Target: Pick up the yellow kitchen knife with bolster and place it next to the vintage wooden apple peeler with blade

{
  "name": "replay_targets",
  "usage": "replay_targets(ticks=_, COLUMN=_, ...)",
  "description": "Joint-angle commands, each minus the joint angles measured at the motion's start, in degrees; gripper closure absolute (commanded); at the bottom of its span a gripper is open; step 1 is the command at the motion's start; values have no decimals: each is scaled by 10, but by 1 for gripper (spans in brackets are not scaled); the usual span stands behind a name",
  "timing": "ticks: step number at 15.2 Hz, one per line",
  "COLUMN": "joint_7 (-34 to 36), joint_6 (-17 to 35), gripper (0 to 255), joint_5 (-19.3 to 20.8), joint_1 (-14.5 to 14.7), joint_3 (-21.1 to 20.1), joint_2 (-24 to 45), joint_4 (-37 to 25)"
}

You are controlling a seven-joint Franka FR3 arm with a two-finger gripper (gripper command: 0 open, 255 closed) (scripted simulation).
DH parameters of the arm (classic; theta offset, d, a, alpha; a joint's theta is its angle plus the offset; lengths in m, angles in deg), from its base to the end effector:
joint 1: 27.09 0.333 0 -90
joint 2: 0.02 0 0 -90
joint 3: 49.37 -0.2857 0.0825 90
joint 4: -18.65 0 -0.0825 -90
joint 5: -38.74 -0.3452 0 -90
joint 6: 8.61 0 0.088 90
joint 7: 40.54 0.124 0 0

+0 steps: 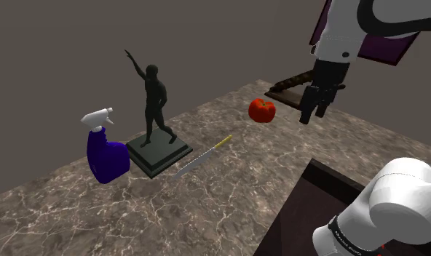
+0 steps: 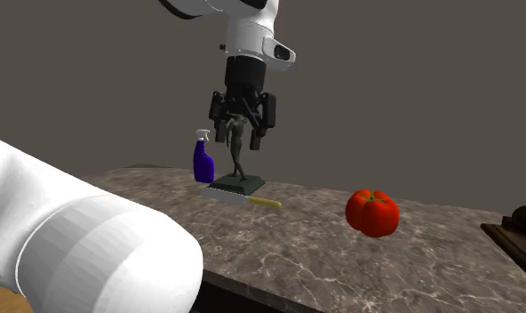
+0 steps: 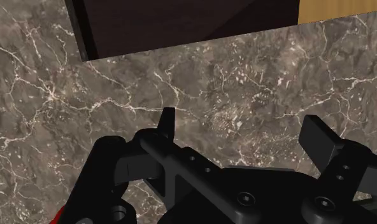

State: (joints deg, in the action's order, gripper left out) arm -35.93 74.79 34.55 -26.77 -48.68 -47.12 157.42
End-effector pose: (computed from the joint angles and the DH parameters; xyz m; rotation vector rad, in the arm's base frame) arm 0.2636 0.0074 0.5254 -3.0547 0.1212 0.2258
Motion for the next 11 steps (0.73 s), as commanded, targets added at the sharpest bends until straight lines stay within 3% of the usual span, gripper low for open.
replay_targets(ticks=1, joint_7=0, joint_6=0, gripper=0, joint_5=0, joint_1=0, joint_3=0, joint_2=0, joint_4=0)
replay_targets(ticks=11, joint_7=318, joint_6=162, gripper=0, joint_5=-131, joint_1=-39, joint_3=-159, joint_2=65, joint_4=55)
